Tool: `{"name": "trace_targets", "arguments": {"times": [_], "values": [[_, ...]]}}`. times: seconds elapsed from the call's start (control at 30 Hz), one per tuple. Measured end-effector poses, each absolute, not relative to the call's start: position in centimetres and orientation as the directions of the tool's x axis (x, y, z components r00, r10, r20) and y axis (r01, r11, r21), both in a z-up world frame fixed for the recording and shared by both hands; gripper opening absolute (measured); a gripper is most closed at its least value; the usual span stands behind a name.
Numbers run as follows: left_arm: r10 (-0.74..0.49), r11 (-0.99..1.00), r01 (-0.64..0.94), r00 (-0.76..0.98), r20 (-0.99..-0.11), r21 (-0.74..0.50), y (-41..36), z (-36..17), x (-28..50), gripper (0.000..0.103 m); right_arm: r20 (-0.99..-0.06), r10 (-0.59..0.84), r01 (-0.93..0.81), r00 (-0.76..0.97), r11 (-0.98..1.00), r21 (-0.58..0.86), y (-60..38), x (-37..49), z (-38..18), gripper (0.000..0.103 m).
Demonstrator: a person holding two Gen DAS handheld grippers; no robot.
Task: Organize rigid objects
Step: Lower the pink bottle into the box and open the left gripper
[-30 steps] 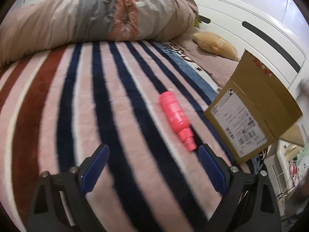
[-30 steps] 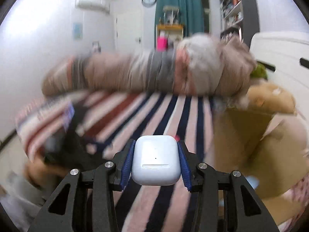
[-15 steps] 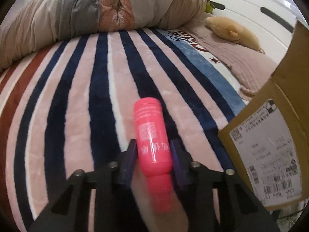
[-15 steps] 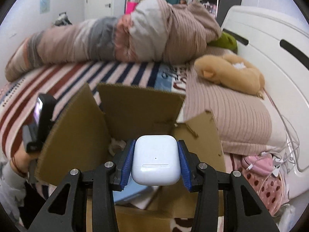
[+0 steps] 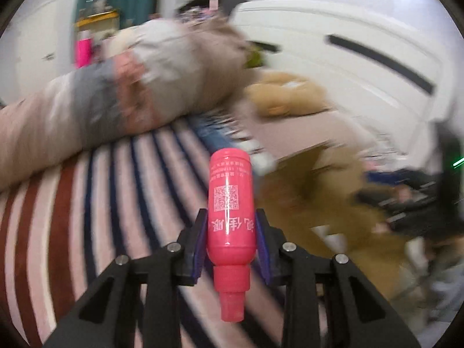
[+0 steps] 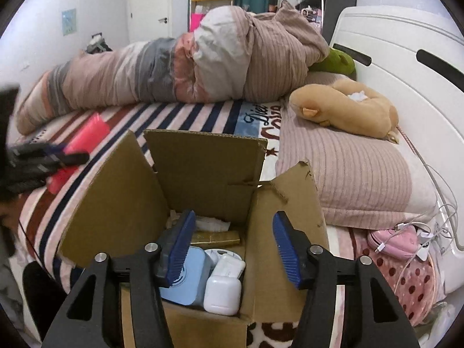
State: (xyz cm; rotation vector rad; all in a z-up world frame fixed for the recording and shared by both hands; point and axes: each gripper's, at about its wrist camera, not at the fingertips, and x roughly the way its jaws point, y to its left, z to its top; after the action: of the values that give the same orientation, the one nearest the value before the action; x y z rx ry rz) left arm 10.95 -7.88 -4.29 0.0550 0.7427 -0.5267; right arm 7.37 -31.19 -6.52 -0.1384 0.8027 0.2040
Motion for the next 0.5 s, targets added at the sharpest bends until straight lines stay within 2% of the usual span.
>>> {"name": "trace_targets", "arguments": {"times": [0.13, 0.4, 0.47, 0.5], "values": [[-0.475, 0.824, 0.552, 0.549, -0.687, -0.128, -12.9, -2.4, 10.5, 0.028, -0.715, 0.161, -0.257, 0.680, 0.966, -0.027, -31.6, 6.7, -6.6, 0.053], [-0.389, 0.836, 0.542, 0.470, -0.792, -0.088, -18.8, -6.4, 12.8, 0.028, -0.693, 0.205, -0.287, 0.692, 0.958, -0.004, -32.6, 5.7, -6.5, 0.053], [-0.383, 0.838, 0.540, 0.473, -0.794, -0.082, -19.0, -6.6, 12.6, 0.034, -0.692, 0.207, -0.289, 0.692, 0.957, -0.003, -32.8, 5.6, -6.6, 0.054], [-0.389, 0.835, 0.543, 0.469, -0.793, -0.089, -19.1, -6.5, 12.5, 0.043, -0.692, 0.207, -0.288, 0.691, 0.958, -0.001, -32.9, 5.6, -6.6, 0.054]]}}
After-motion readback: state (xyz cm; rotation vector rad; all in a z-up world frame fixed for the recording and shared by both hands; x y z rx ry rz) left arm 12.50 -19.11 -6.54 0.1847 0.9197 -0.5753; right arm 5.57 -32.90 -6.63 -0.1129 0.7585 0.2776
